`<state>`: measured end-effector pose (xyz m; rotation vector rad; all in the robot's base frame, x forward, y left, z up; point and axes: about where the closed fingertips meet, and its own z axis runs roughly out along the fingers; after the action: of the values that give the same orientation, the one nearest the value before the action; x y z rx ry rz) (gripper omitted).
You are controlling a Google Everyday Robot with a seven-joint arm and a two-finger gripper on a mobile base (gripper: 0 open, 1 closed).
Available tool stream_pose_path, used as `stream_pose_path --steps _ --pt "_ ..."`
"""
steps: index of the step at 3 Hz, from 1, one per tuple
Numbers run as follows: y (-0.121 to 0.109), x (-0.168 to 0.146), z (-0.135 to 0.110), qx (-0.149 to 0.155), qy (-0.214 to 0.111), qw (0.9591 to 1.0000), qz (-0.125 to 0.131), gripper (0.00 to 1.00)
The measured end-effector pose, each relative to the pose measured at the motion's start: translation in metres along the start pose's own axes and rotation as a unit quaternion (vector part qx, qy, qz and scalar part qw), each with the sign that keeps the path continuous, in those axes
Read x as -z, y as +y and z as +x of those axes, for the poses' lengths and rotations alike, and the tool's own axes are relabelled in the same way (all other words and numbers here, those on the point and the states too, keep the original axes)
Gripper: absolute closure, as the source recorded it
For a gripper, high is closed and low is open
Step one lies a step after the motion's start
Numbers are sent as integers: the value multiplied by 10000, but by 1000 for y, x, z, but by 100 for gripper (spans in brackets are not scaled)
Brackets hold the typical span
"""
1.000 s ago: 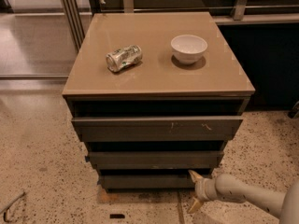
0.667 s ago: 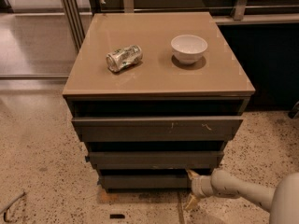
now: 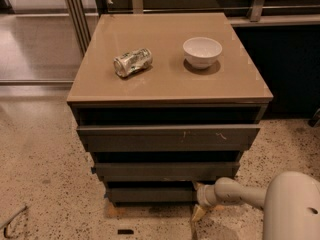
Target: Open bottom drawer
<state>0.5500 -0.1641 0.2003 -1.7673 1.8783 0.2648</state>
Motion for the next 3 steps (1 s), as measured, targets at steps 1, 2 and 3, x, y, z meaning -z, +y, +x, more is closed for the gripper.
stream_pose_path --steps 1,2,3 --pt "2 -18 9 22 264 9996 -118 0" --pt "7 -41 30 -23 576 9981 -237 0" --pt "7 -41 30 -22 577 9981 -237 0"
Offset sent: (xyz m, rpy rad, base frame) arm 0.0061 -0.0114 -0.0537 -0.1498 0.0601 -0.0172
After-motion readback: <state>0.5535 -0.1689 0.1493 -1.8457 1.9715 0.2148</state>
